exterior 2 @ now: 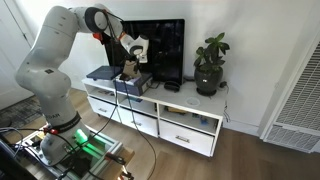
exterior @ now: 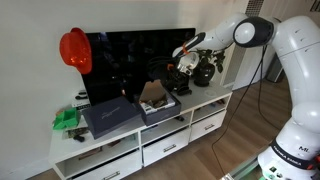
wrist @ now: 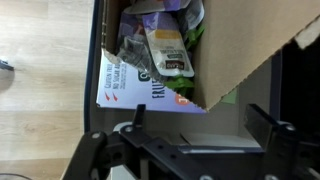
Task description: Move the white box to the right
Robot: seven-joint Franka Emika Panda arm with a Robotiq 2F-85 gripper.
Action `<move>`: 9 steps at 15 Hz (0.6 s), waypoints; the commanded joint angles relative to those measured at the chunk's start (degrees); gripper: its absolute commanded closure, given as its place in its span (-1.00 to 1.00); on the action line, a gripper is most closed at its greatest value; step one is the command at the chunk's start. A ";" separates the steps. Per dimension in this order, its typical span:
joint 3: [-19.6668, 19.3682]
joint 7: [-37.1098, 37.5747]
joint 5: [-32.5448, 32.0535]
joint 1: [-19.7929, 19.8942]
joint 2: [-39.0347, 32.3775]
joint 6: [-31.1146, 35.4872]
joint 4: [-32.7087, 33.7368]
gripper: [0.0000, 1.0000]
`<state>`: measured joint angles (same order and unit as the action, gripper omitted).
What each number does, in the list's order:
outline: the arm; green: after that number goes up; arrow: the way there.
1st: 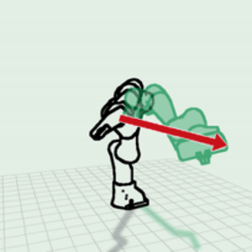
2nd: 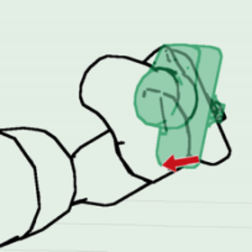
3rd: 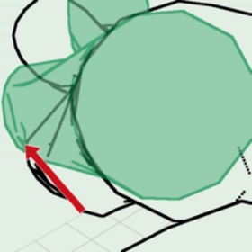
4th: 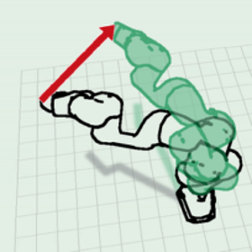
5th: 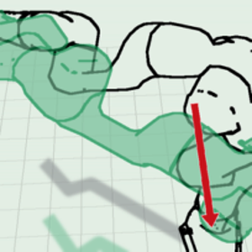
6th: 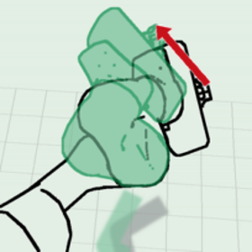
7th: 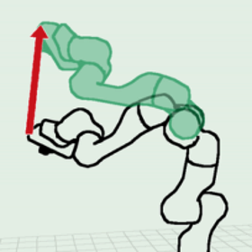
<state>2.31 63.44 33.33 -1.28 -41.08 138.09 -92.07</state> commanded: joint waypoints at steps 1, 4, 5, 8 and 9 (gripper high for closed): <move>3.08 -2.22 4.61 1.75 -4.72 3.77 3.89 -1.00; 4.02 -2.28 7.34 2.52 -7.53 4.04 6.05 -1.00; 4.24 -2.26 8.27 2.74 -8.39 3.89 6.76 -1.00; 4.70 -1.80 10.80 3.44 -11.02 2.95 9.39 -1.00; 4.95 -1.89 11.74 3.78 -11.87 2.59 10.33 -1.00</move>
<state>5.76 62.23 41.59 1.03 -49.75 142.00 -86.06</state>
